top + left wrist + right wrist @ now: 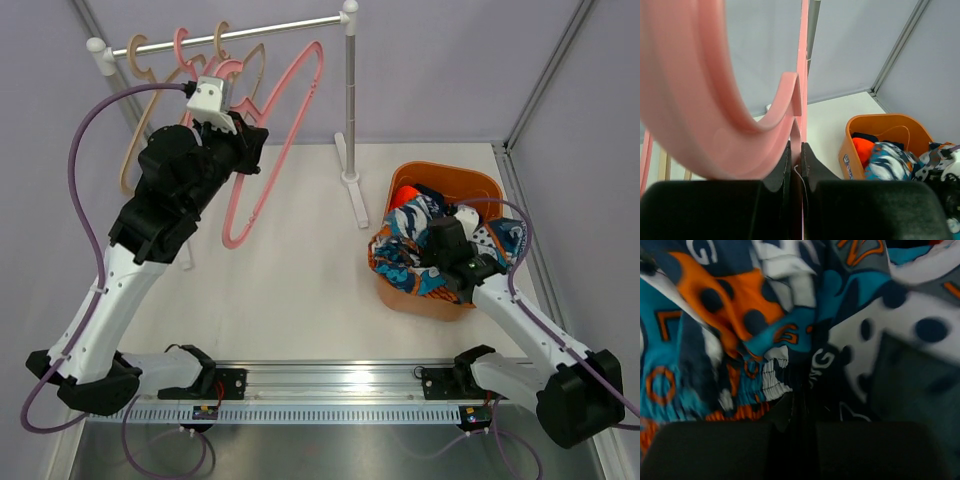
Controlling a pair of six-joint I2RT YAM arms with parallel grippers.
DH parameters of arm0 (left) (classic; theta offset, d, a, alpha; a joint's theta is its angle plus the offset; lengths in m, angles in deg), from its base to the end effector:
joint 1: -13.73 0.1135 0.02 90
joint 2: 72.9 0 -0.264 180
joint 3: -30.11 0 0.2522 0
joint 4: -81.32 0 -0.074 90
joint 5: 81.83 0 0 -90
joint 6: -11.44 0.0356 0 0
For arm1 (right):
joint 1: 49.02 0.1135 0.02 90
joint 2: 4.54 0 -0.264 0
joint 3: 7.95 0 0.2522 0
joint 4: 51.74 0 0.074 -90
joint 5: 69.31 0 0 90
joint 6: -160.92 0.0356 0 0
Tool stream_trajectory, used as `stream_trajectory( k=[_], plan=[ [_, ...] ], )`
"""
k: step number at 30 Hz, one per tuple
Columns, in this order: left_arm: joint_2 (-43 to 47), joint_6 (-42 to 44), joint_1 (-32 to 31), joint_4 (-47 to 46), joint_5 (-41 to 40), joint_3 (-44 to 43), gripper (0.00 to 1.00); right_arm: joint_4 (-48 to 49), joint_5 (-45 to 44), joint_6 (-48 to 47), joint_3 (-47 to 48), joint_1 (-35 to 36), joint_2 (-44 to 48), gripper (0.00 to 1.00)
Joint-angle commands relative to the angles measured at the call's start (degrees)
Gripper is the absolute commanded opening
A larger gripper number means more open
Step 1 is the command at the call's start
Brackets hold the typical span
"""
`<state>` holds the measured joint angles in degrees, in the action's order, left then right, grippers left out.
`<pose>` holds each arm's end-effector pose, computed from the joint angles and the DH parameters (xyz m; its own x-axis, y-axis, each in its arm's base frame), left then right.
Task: Remove the shorts from the hanger
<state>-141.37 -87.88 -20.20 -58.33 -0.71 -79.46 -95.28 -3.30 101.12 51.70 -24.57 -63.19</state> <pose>0.1875 -0.1195 0.5263 -0.0579 -0.1539 -0.9864 0.4196 0.8928 -0.1639 0.2002 0.0751 0.2713 -0.5850 0.2389 -0.7751 0.2185 0.9667 0.1330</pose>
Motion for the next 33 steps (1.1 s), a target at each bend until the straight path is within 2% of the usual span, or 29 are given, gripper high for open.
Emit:
stream_trajectory(
  k=[1, 7, 15, 18, 19, 21, 22, 25, 33],
  plan=[
    [-1.7, -0.7, 0.4, -0.1, -0.6, -3.3, 0.0, 7.8, 10.9, 9.0, -6.3, -3.3, -2.7, 0.0],
    [-2.9, -1.2, 0.6, 1.8, -0.4, -5.4, 0.0, 13.7, 18.4, 10.5, -9.7, -3.6, -4.9, 0.0],
    [-6.2, -0.9, 0.8, 6.1, -2.3, -9.3, 0.0, 15.7, 22.7, 8.5, -10.1, -3.6, -7.1, 0.05],
    [-8.6, -0.2, 1.1, 9.1, -2.7, -12.3, 0.0, 14.8, 21.1, 9.0, -10.6, -3.6, -6.1, 0.07],
    [-9.0, 0.0, 1.1, 9.9, -2.8, -13.3, 0.0, 14.5, 19.9, 9.0, -10.7, -3.6, -4.9, 0.17],
    [-10.6, 0.4, 1.6, 11.1, -2.8, -14.5, 0.0, 11.7, 18.0, 8.5, -9.8, -3.6, -1.2, 0.28],
    [-11.2, 0.6, 1.8, 11.8, -2.9, -15.8, 0.0, 10.6, 16.1, 8.0, -9.1, -3.6, -0.2, 0.39],
    [-12.8, 1.7, 2.5, 13.7, -3.0, -17.7, 0.0, 6.5, 13.1, 5.3, -5.6, -3.6, 3.3, 0.55],
    [-17.7, 2.7, 6.8, 15.9, 0.3, -22.9, 0.0, -1.1, 10.3, -0.7, 5.2, -3.5, 9.3, 0.82]
  ],
)
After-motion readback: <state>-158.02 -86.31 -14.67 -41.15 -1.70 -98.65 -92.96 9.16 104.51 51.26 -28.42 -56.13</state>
